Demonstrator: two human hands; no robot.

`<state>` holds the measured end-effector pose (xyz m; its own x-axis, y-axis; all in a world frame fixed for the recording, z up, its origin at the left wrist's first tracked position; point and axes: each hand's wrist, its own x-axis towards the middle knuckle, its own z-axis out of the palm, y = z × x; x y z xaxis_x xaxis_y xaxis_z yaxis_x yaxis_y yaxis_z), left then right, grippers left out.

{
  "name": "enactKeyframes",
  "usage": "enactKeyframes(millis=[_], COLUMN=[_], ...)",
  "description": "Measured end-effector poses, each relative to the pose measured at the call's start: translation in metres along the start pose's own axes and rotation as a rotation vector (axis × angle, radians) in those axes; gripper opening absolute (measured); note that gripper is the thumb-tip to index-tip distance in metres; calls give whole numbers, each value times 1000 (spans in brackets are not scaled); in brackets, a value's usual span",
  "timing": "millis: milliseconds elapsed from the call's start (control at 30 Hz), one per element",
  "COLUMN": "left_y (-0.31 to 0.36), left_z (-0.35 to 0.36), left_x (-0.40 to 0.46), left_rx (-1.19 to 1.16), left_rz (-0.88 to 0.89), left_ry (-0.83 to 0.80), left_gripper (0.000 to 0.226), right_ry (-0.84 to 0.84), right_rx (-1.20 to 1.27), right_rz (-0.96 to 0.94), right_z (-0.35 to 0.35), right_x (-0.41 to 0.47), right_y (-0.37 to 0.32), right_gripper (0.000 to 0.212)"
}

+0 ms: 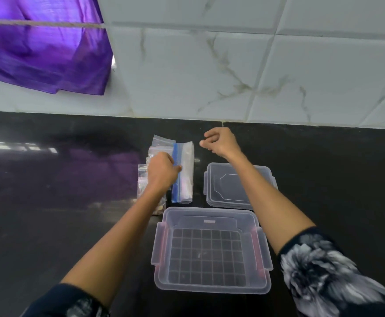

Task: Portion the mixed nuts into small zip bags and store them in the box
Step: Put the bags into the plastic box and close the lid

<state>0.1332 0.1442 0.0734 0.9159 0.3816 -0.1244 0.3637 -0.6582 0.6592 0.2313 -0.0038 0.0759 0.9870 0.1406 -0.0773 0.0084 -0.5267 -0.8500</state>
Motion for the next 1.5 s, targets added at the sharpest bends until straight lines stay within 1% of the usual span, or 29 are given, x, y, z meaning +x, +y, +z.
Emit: enactKeyframes(millis=[100, 233, 333, 433, 567, 633, 667, 767, 800, 900, 967, 1033, 1100, 1167, 1233, 1267, 1333, 1400, 1467, 1500], left_y=[-5, -8, -8, -8, -8, -9, -9, -8, -8, -8, -9, -8, -8, -10, -14, -17, -25, -34, -42, -45], left_z=[15, 28, 36, 41, 47, 49, 49, 37, 31, 1, -26, -52, -71, -83, -88, -89, -88, -85, -80, -77], left_x=[-1, -2, -1, 1, 2, 2, 2, 0, -1, -5, -10, -19, -30, -43, -56, -61, -68, -73, -75, -77], left_rx=[66, 173, 269, 297, 302, 278, 268, 232, 207, 69, -82, -184, -180, -163, -163, -162, -129, -75, -45, -46], left_rz=[-55, -69, -83, -114, -138, -153, -151, -131, -120, -52, -13, 78, 185, 272, 336, 357, 390, 410, 407, 404], left_ry=[-80, -125, -176, -234, -298, -341, -356, -362, -353, -304, -290, -285, -300, -339, -397, -437, -544, -649, -690, -700], left_gripper=[35, 47, 46, 42, 33, 28, 27, 34, 38, 38, 35, 32, 28, 22, 22, 26, 35, 36, 33, 30], right_ry=[-89, -227, -339, -379, -403, -427, -446, -494, -499, -514, -517, -500, -506, -520, -519, -527, -567, -599, -555, -480], right_rx=[-71, -204, -304, -349, -175, -112, -76, 58, 120, 265, 248, 186, 85, -67, -169, -184, -221, -280, -334, -384], right_rz=[27, 37, 62, 97, 156, 204, 228, 272, 272, 223, 148, 82, 7, -37, -60, -67, -48, -6, 26, 31], right_z=[22, 45, 56, 61, 59, 55, 51, 29, 17, -30, -62, -90, -111, -123, -126, -126, -119, -110, -99, -94], right_x=[18, 44, 62, 71, 73, 74, 74, 70, 65, 40, 17, -11, -43, -78, -110, -124, -147, -164, -177, -185], right_y=[3, 6, 9, 15, 19, 21, 22, 18, 14, -1, -7, -9, -10, -12, -15, -15, -11, -4, 5, 8], right_gripper=[47, 70, 81, 78, 57, 51, 45, 12, 9, 9, 15, 24, 36, 46, 42, 39, 32, 32, 39, 49])
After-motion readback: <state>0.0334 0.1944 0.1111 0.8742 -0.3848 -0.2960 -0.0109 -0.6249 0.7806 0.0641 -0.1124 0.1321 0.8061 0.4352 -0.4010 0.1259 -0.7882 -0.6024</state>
